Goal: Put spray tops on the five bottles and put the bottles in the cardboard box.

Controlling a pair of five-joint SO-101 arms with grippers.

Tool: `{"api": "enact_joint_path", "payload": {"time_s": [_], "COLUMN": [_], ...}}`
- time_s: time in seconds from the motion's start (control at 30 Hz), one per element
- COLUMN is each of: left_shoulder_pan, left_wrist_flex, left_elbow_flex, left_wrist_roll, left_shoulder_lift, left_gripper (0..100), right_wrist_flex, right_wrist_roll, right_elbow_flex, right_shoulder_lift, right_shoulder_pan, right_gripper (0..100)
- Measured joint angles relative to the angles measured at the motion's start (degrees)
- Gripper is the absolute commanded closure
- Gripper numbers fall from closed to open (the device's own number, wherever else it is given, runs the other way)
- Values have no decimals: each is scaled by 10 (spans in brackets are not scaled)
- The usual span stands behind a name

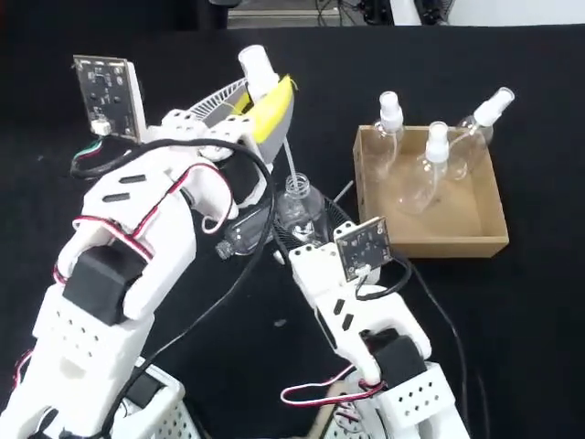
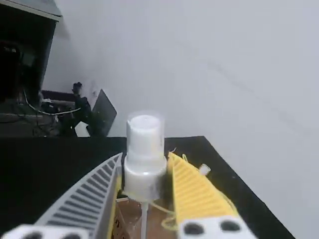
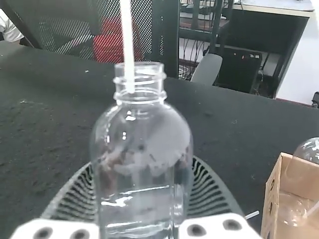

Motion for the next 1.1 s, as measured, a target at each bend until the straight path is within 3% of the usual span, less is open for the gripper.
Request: {"api": "enact_joint_path", "payload": {"time_s": [0.4, 0.67, 1.1], "left_shoulder_pan": [0, 12, -5], "left_wrist_flex": [-55, -23, -3], "left_elbow_flex": [141, 182, 214], "left_wrist_roll": [3, 2, -4], "left_shoulder_lift": [-1, -52, -166], "left_gripper": [959, 709, 711], "right_wrist_flex": [0, 0, 0], "right_wrist_roll": [0, -1, -1], "right_elbow_flex": [0, 1, 1], "right_shoulder_lift": [0, 0, 0], "right_shoulder_pan": [0, 0, 0], "right_gripper": [988, 988, 988]}}
